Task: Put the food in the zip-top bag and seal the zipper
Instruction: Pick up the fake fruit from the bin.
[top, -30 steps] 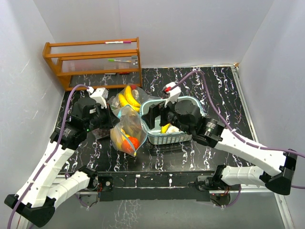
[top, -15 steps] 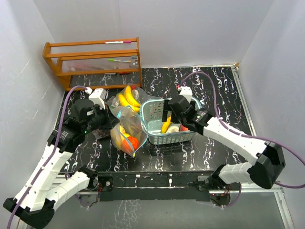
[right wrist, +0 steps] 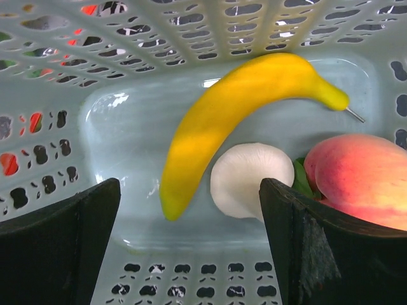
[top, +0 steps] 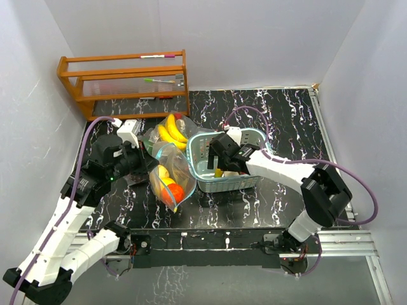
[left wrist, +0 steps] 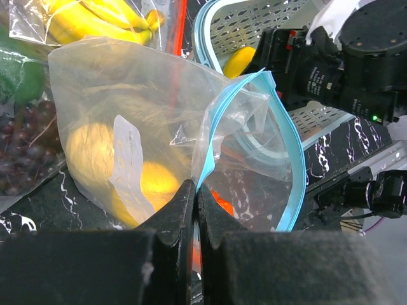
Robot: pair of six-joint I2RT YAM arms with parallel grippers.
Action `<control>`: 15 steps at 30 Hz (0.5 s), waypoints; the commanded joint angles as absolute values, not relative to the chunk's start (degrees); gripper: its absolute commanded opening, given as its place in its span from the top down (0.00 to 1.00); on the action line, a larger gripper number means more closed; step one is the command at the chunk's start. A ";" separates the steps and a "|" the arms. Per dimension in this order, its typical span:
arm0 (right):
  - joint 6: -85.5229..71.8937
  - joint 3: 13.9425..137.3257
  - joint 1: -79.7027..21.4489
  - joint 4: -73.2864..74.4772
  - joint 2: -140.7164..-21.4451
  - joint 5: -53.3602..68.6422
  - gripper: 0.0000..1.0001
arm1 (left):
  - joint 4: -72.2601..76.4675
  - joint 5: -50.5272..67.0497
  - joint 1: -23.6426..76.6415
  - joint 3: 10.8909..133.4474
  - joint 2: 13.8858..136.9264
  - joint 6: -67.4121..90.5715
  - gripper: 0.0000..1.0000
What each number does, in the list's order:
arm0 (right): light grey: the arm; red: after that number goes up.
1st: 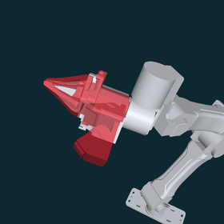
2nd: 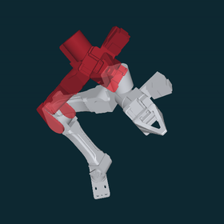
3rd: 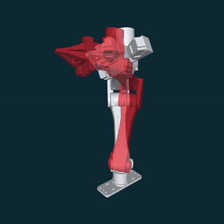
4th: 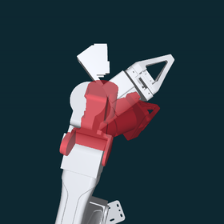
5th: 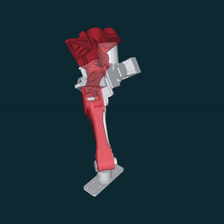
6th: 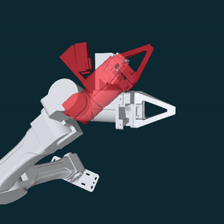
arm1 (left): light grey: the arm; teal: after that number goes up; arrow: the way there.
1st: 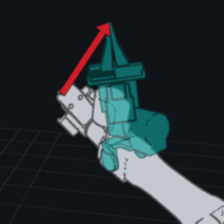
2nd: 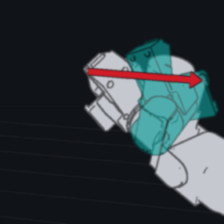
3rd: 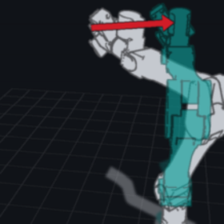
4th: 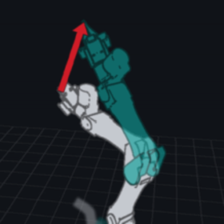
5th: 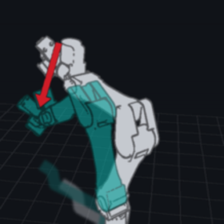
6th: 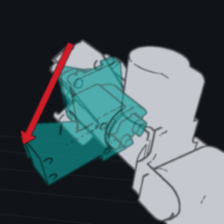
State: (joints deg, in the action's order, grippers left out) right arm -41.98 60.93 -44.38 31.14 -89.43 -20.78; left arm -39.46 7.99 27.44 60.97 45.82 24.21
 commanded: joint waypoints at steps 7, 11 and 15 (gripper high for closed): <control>-43.31 61.46 -42.89 25.69 -95.23 -21.66 0.21 | -39.51 8.52 27.14 61.17 44.00 23.29 1.00; -43.84 60.62 -42.84 24.52 -96.57 -21.86 0.21 | -39.40 8.45 27.08 60.97 43.95 23.29 1.00; -44.33 60.13 -42.85 24.09 -97.78 -21.85 0.20 | -39.35 8.48 27.14 60.60 44.03 23.20 1.00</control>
